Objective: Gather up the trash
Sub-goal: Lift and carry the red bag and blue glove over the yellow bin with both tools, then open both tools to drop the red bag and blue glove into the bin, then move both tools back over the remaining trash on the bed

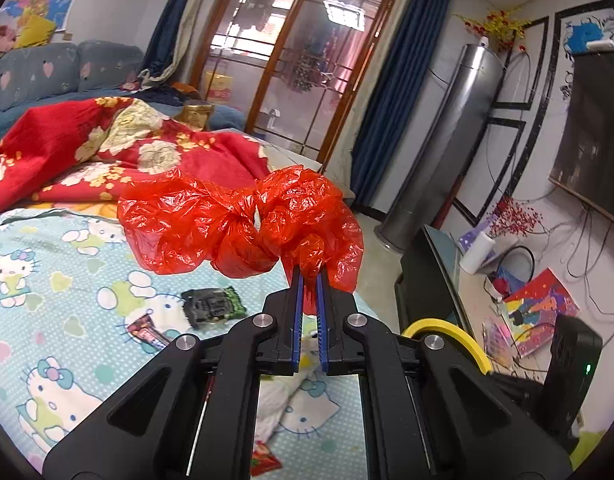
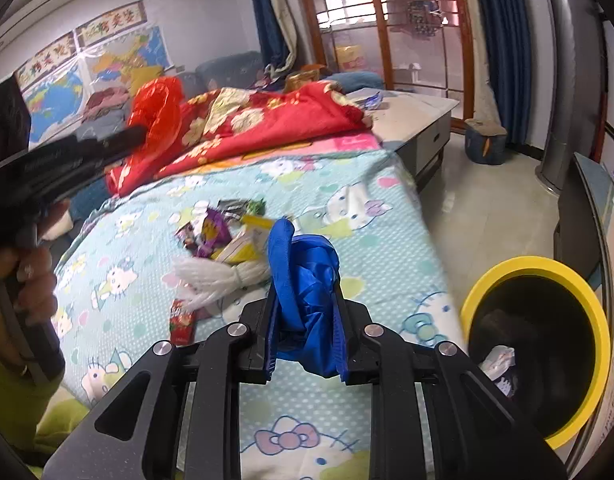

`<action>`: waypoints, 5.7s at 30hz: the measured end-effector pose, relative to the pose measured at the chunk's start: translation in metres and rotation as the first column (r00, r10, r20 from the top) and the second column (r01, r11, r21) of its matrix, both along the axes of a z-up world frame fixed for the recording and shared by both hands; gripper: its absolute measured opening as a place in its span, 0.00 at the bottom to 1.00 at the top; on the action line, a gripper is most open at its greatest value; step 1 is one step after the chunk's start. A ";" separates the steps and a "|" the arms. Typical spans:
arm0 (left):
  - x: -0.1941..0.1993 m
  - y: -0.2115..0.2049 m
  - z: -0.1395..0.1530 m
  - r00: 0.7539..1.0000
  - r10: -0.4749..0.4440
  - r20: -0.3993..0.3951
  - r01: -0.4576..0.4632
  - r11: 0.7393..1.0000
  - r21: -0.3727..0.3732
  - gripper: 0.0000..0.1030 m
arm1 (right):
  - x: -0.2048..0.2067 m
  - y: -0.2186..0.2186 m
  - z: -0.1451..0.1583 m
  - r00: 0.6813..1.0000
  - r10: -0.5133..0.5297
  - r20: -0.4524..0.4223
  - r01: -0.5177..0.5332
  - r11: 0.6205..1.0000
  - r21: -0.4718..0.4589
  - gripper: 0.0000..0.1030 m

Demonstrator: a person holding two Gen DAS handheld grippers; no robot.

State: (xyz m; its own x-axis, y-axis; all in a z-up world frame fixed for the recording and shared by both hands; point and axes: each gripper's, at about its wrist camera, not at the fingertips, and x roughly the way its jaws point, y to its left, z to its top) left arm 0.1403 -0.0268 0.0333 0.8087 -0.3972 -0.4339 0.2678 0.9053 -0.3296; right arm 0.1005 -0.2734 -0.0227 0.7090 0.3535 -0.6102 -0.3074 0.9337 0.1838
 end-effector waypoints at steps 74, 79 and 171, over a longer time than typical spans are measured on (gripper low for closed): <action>-0.042 -0.226 -0.052 0.852 -0.512 -0.114 0.524 0.820 0.230 0.03 | -0.012 -0.231 -0.011 0.842 -0.538 -0.036 0.538 0.832 0.136 0.21; -0.035 -0.238 -0.062 0.833 -0.535 -0.139 0.553 0.805 0.214 0.03 | -0.011 -0.244 -0.021 0.823 -0.566 -0.059 0.568 0.813 0.130 0.21; -0.005 -0.047 -0.049 0.999 0.005 -0.038 -0.003 0.999 0.044 0.89 | -0.009 -0.054 0.005 0.980 -0.184 0.071 0.185 0.983 -0.015 0.74</action>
